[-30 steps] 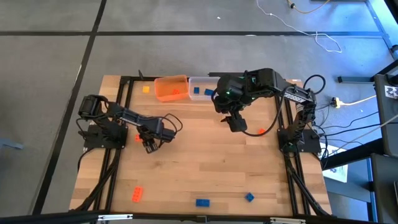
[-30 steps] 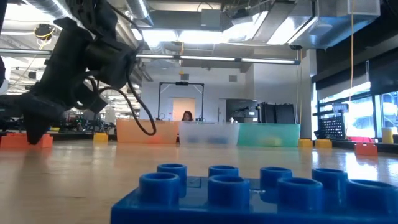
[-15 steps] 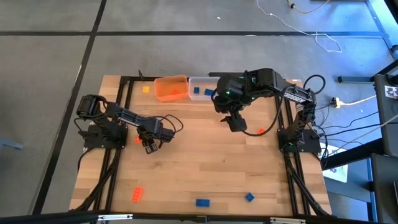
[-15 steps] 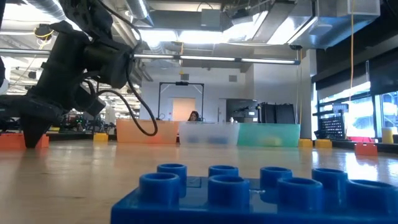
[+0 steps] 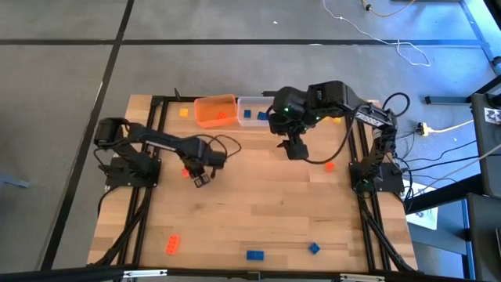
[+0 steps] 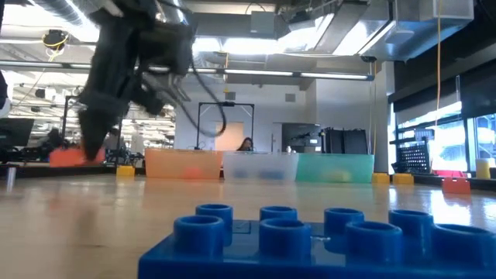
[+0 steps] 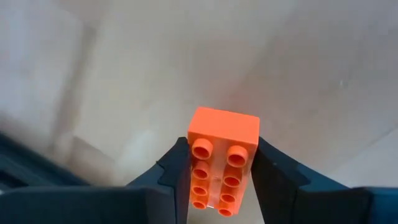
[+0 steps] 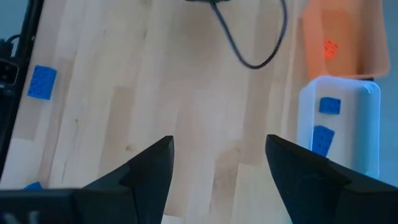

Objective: Sort & place blocks by color
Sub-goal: Put the orange game piece into the orange bin

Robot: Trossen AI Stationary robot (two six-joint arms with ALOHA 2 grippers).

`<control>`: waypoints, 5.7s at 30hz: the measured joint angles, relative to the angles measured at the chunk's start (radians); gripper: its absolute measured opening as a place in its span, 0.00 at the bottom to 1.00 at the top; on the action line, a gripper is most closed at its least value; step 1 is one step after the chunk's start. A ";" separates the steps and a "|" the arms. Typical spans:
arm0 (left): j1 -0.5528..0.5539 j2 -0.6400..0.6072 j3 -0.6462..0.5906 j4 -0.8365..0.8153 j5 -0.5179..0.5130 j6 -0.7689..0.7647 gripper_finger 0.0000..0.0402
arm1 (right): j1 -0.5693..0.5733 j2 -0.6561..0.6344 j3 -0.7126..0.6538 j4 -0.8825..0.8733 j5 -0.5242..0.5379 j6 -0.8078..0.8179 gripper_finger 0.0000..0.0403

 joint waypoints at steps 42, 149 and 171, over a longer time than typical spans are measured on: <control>0.765 0.383 0.451 0.209 -0.009 0.597 0.36 | -0.127 0.000 0.000 0.106 0.000 0.021 0.63; 0.212 -0.234 0.450 0.064 -0.066 0.351 0.49 | -0.140 -0.545 -1.796 0.770 0.132 0.858 0.36; 0.152 -0.234 0.450 0.095 0.038 0.640 0.49 | -0.071 -0.547 -1.443 1.180 0.240 0.427 0.35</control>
